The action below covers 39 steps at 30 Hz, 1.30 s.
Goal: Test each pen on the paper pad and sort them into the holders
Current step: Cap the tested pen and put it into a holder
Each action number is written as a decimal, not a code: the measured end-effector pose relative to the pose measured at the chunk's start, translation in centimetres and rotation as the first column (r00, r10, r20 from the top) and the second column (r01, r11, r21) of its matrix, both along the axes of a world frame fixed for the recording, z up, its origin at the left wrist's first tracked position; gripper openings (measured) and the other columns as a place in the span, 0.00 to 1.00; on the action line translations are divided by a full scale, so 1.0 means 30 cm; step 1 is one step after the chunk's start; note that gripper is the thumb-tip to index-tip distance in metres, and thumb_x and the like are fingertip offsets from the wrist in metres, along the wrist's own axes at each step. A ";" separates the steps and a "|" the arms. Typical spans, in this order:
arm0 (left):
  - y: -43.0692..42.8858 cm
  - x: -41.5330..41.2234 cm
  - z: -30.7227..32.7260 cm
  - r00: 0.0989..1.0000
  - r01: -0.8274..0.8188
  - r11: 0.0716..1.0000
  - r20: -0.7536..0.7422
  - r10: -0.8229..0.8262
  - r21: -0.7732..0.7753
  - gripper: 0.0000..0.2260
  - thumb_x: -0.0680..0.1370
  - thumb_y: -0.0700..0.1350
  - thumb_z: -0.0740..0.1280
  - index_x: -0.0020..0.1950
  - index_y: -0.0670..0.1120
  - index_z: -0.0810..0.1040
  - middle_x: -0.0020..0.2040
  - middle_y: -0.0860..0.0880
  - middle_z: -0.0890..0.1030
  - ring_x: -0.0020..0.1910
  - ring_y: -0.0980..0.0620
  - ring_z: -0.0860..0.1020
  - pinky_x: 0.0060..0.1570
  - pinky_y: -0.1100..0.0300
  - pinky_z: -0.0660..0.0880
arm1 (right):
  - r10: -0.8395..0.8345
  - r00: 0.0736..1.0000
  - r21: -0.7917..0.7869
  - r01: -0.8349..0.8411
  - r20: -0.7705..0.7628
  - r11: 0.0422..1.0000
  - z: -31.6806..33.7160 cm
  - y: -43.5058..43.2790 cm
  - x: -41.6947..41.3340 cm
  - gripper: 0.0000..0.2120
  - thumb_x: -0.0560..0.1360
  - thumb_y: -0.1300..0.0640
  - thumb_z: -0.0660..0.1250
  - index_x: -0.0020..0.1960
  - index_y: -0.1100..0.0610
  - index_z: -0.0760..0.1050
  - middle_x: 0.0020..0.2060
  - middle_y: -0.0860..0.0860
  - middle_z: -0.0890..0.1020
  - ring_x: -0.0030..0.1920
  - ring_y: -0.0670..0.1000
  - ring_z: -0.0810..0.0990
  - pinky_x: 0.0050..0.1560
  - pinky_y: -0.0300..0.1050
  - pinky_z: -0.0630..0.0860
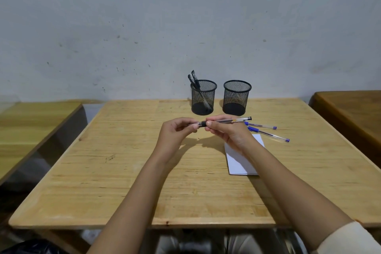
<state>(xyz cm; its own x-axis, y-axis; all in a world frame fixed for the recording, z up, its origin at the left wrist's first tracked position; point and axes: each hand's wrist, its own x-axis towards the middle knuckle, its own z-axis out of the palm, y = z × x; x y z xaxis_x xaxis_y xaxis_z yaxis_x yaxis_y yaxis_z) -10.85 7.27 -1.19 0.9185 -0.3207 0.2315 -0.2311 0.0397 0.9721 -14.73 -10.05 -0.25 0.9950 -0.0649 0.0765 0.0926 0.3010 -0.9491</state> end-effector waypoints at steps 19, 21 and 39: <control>-0.037 0.166 0.191 0.984 -0.074 0.994 0.154 0.085 -0.081 0.11 0.70 0.34 0.73 0.49 0.47 0.82 0.37 0.55 0.83 0.41 0.58 0.79 0.52 0.64 0.77 | -0.109 0.975 -0.675 0.215 0.195 0.706 0.076 -0.092 0.041 0.13 0.63 0.65 0.77 0.47 0.58 0.82 0.36 0.50 0.83 0.39 0.49 0.83 0.47 0.41 0.81; -0.065 0.181 0.223 0.980 -0.060 0.994 0.183 0.075 -0.087 0.11 0.70 0.35 0.73 0.48 0.48 0.82 0.37 0.56 0.84 0.42 0.57 0.80 0.52 0.63 0.77 | -0.125 0.977 -0.671 0.210 0.174 0.711 0.087 -0.078 0.064 0.12 0.64 0.66 0.76 0.47 0.59 0.82 0.35 0.50 0.82 0.38 0.52 0.82 0.47 0.44 0.81; -0.263 0.398 -0.014 0.976 -0.133 0.968 0.198 0.090 0.212 0.24 0.73 0.55 0.70 0.66 0.57 0.66 0.61 0.60 0.76 0.60 0.67 0.72 0.58 0.67 0.69 | -0.323 0.912 -0.470 0.408 0.254 0.783 0.209 -0.179 0.460 0.05 0.75 0.62 0.65 0.48 0.61 0.70 0.39 0.53 0.77 0.44 0.57 0.84 0.47 0.50 0.82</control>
